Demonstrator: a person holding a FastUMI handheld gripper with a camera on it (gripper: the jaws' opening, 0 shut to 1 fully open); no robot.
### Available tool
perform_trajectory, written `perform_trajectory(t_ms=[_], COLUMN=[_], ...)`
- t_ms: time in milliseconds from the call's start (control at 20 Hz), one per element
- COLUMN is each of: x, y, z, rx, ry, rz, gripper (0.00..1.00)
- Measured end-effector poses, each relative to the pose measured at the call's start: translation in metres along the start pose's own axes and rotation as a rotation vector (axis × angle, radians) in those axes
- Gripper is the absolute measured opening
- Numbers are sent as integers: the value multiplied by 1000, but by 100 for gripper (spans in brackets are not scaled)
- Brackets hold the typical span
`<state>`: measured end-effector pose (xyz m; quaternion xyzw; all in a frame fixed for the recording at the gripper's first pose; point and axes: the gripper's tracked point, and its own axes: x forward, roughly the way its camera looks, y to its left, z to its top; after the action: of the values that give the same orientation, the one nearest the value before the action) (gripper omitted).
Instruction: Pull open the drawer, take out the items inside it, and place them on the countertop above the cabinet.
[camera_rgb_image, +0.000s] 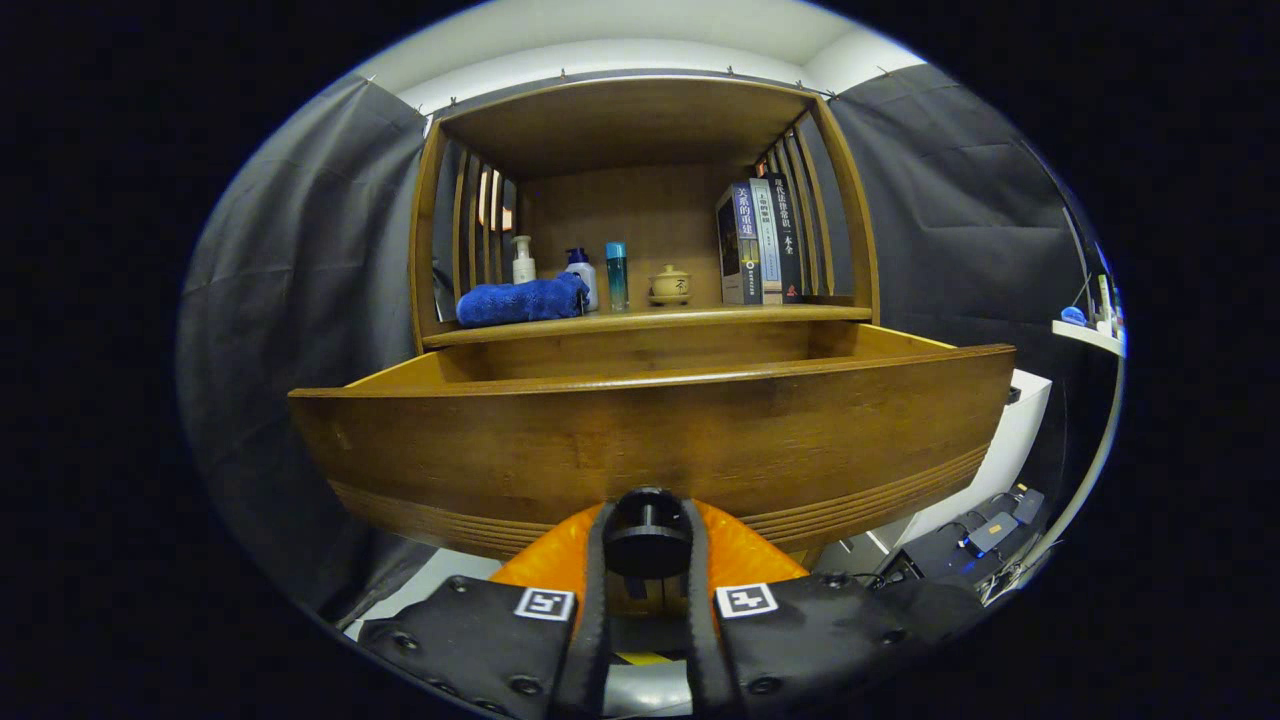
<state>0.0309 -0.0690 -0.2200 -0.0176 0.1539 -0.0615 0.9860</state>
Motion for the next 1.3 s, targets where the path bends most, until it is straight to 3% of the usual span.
perform_trajectory(t_ms=[400, 800, 1100, 1300], x=[-3, -24, -44, -9], y=[5, 19, 25, 22], z=[-1, 14, 119, 190], rx=[-31, -41, -29, -74], ry=[-2, -21, -180, -138], rz=[3, 66, 111, 136], gripper=[56, 98, 97, 98])
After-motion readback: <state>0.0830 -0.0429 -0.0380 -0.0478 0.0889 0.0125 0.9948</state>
